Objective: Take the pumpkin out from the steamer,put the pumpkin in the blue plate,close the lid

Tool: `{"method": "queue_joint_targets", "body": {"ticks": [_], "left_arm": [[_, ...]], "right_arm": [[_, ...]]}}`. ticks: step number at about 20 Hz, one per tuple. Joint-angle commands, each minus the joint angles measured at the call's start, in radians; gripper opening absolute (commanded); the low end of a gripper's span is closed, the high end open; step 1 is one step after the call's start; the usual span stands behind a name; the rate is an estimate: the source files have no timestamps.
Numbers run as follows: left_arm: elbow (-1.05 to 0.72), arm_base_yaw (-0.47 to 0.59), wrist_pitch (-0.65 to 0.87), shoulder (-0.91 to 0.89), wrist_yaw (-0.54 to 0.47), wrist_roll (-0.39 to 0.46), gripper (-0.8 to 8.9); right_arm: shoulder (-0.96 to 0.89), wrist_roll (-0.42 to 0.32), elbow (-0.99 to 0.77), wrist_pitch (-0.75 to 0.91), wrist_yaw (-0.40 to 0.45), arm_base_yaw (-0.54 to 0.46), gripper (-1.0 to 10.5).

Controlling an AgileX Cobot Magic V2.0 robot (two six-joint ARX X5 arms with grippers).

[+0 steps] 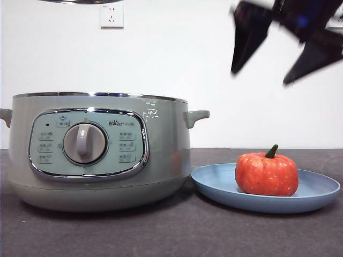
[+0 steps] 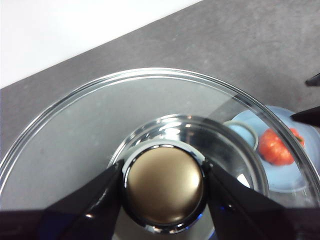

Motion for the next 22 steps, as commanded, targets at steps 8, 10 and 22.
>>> {"method": "queue_joint_targets", "body": {"ticks": [8,10,22], "left_arm": [[-0.182,0.001,0.272,0.075,0.048,-0.027,-0.09],[-0.214,0.001,0.314,0.098,0.059,-0.029,-0.09],[-0.227,0.000,0.352,0.274,0.130,-0.029,-0.09]], "right_arm": [[-0.281,0.015,-0.008,-0.010,0.006,0.000,5.6],[-0.305,0.023,-0.008,-0.015,0.006,0.000,5.6],[-0.317,0.026,-0.008,-0.040,0.009,0.000,5.6]]}}
